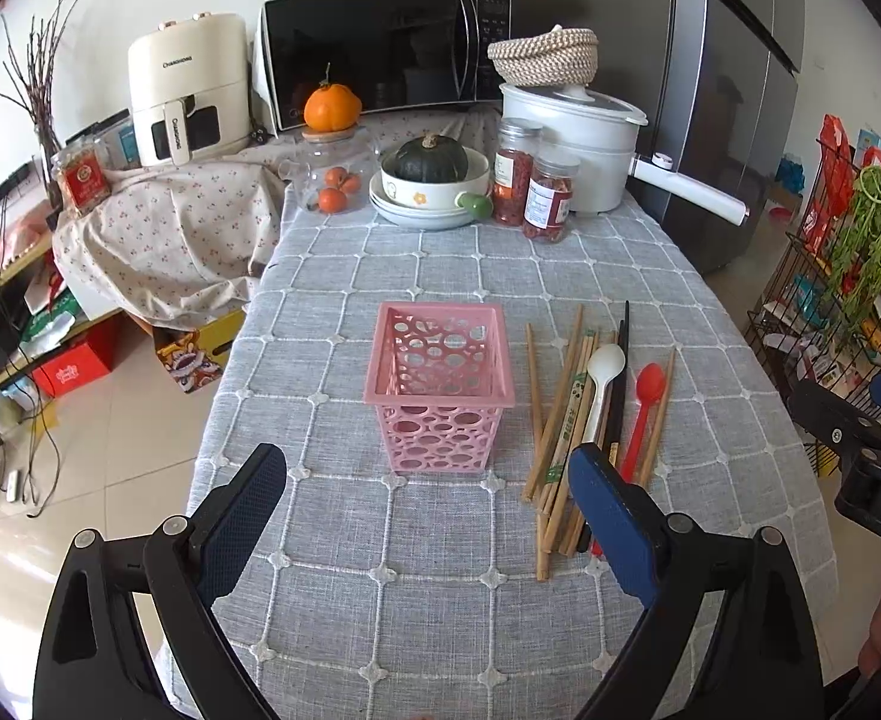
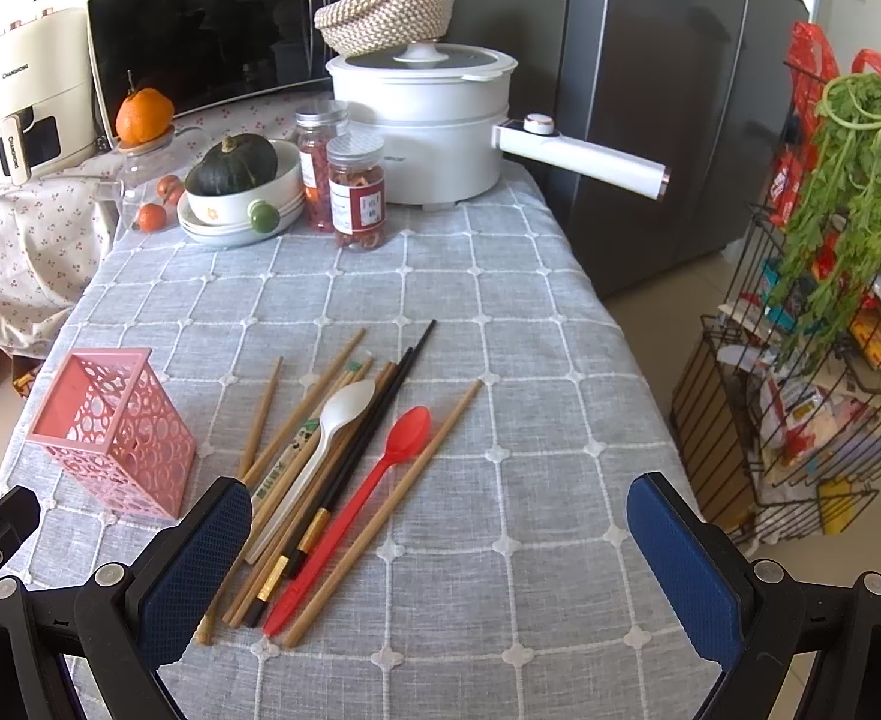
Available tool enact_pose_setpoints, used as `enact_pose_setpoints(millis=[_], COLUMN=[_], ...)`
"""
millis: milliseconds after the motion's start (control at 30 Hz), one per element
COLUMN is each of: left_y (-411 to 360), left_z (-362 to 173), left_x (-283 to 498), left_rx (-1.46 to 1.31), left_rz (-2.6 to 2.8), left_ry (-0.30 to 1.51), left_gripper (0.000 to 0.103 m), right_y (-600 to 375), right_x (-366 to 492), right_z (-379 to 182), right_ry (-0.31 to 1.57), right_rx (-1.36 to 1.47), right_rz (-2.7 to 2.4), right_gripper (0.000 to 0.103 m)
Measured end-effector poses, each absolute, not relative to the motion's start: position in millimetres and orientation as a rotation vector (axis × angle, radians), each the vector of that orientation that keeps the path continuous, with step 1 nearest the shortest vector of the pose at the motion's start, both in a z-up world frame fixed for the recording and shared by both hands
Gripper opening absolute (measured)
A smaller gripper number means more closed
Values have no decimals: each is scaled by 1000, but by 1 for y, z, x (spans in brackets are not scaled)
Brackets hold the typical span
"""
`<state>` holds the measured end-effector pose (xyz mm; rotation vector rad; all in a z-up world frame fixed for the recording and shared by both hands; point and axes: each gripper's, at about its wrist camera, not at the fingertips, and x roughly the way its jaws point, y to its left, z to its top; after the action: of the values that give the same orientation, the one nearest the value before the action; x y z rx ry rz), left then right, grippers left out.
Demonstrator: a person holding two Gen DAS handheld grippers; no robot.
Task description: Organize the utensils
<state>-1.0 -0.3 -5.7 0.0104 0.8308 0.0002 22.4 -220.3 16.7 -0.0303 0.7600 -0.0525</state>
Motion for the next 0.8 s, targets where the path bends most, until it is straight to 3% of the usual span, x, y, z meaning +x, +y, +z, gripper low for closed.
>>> enact_pose_setpoints(millis=[800], left_y=[3], left_z=[-2], left_x=[0], left_rx=[7], left_rz=[-3], left_ry=[830], left_gripper=[97], right_y=[-218], right_x=[24], right_z=[13], right_ry=[774], right_rx=[-21], right_rz=[-48], right_gripper=[103])
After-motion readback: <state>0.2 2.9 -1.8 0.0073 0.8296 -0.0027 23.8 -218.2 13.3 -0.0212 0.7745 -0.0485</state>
